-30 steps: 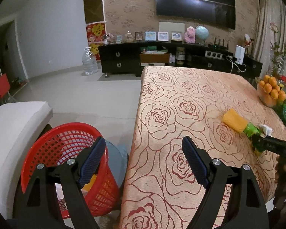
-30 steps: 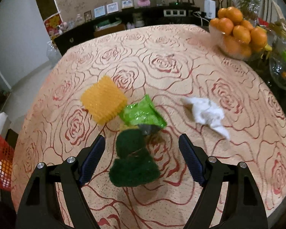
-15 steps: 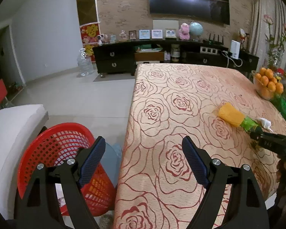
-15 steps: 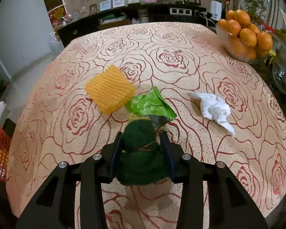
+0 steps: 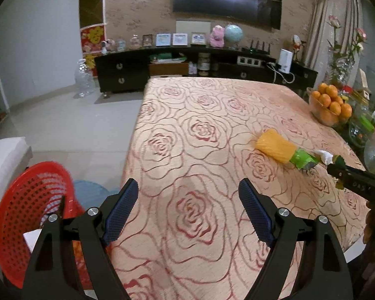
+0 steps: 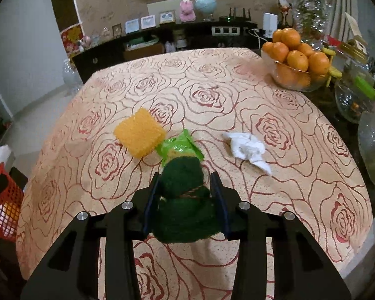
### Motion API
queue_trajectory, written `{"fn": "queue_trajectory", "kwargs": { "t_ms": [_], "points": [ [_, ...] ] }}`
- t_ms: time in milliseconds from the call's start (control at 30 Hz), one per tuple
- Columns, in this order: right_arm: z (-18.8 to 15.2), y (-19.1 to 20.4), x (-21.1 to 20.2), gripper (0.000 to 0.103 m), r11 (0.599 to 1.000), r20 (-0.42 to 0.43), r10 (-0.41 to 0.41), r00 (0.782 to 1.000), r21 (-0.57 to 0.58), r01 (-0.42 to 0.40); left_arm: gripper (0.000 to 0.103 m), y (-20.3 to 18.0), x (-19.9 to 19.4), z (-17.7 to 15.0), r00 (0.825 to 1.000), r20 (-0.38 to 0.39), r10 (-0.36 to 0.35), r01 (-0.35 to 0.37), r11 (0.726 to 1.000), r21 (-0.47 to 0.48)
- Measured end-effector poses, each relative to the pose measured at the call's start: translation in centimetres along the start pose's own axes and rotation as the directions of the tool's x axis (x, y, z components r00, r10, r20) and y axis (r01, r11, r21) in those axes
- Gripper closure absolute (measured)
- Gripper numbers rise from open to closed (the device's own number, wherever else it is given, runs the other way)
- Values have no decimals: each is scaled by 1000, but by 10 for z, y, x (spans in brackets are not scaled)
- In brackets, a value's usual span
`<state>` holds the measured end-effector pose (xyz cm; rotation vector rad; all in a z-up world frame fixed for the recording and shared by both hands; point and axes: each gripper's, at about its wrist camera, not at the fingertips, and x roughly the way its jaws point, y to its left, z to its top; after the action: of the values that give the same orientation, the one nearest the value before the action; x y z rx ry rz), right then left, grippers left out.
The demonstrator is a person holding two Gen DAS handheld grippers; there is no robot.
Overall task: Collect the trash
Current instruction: 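Grasp the yellow foam sponge with the left tool while the right tool holds the scrubber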
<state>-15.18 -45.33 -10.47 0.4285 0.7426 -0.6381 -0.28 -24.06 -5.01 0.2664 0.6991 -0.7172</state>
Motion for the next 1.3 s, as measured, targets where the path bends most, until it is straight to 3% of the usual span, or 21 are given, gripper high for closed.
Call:
{"fn": "queue_trajectory", "kwargs": {
  "t_ms": [267,500,667,1100,1167,1300],
  "points": [
    [2,-13,3,64,999,4,11,1000,49,-11,23,-47,47,21,997,-54,-60,65,993,101],
    [2,-26,10,64,996,-15,28,999,89,-27,23,-94,105,39,979,-124,-163,181,972,149],
    [2,-29,14,64,994,-27,51,998,100,-48,23,-120,138,53,968,-153,-200,226,958,176],
    [-1,-30,32,64,989,-88,83,993,133,-71,24,-150,190,53,935,-244,-256,305,934,187],
    [-2,-31,33,64,988,-94,85,992,139,-72,29,-149,192,52,927,-248,-280,325,932,161],
    [-4,-32,37,64,986,-106,88,990,148,-72,43,-154,187,46,929,-220,-297,341,918,200]
  ]
}}
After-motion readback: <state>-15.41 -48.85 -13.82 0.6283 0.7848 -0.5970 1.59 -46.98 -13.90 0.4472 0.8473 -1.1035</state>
